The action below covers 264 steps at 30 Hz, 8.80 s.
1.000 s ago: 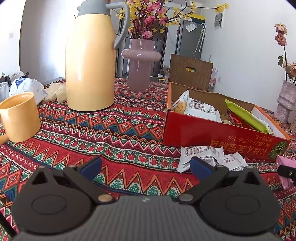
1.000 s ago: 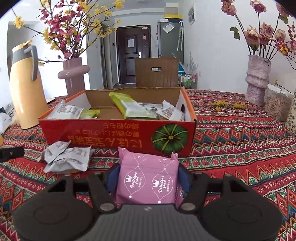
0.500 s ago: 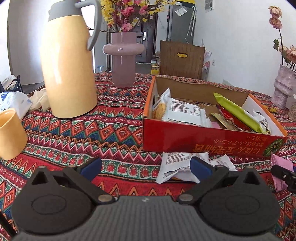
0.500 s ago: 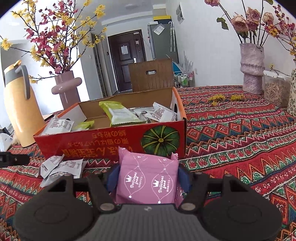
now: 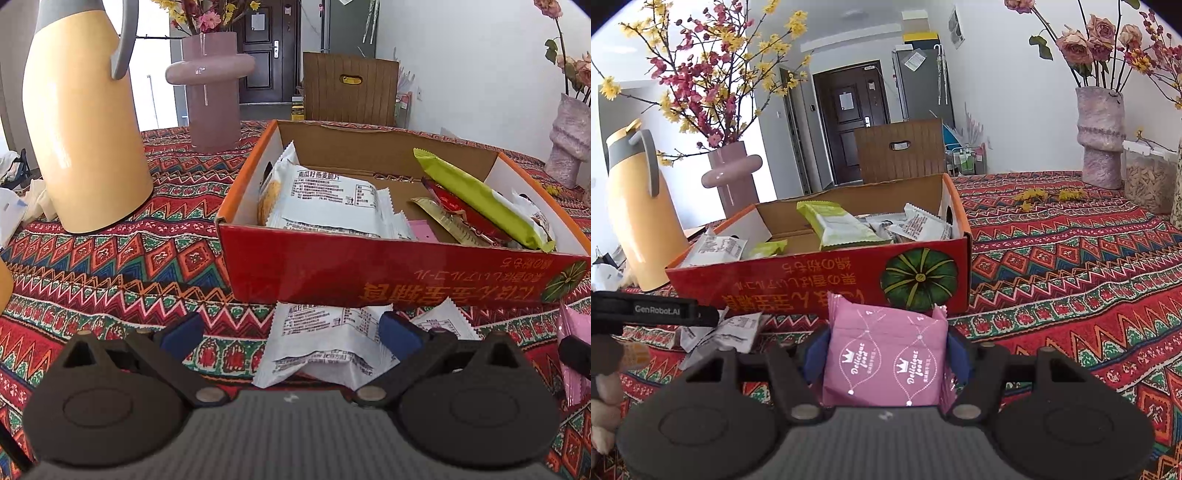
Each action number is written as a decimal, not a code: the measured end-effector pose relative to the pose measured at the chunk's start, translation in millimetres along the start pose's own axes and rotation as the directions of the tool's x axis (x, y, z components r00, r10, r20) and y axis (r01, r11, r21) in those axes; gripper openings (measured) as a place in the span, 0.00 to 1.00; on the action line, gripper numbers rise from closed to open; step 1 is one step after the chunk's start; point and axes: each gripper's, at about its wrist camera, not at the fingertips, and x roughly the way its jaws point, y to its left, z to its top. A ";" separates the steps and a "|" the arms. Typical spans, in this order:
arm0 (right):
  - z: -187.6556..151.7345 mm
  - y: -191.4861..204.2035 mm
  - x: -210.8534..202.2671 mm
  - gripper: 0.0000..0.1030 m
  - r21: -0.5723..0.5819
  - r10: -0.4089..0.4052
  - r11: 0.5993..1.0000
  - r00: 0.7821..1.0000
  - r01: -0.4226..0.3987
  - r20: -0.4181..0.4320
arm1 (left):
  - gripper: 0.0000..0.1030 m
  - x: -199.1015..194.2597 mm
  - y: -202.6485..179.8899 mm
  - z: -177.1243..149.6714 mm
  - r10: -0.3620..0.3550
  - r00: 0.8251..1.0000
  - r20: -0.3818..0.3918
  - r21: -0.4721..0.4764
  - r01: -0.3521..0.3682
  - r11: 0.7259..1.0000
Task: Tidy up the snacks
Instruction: 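Carry the pink packet toward the box while the left gripper grasps a white packet, then lift both packets over the box, then lower both packets into the box and open both grippers, then withdraw both tools from the box toward the remaining white packets, then grasp a white packet with the right gripper while the left gripper grasps another white packet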
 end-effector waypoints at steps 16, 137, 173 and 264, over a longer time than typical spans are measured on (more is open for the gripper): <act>-1.1 1.7 0.1 0.64 -0.008 -0.020 1.000 1.000 0.020 0.006 | 0.77 12.4 6.0 -5.3 -0.024 0.999 -0.033 -0.016 0.024 1.000; 61.7 64.6 -13.2 1.00 -0.105 0.076 0.993 0.982 -0.059 0.172 | 1.00 -91.8 42.3 11.7 0.068 0.954 0.293 -0.080 -0.046 0.996; 3.9 131.1 21.8 0.89 -0.215 0.003 0.977 0.999 -0.014 -0.052 | 1.00 -61.9 104.1 -33.8 -0.004 0.980 0.200 -0.103 0.025 0.994; 10.0 -20.9 -6.5 0.34 0.134 0.066 0.988 0.996 -0.073 0.059 | 0.95 3.0 -90.4 -14.5 -0.029 0.991 -0.130 0.051 0.036 0.998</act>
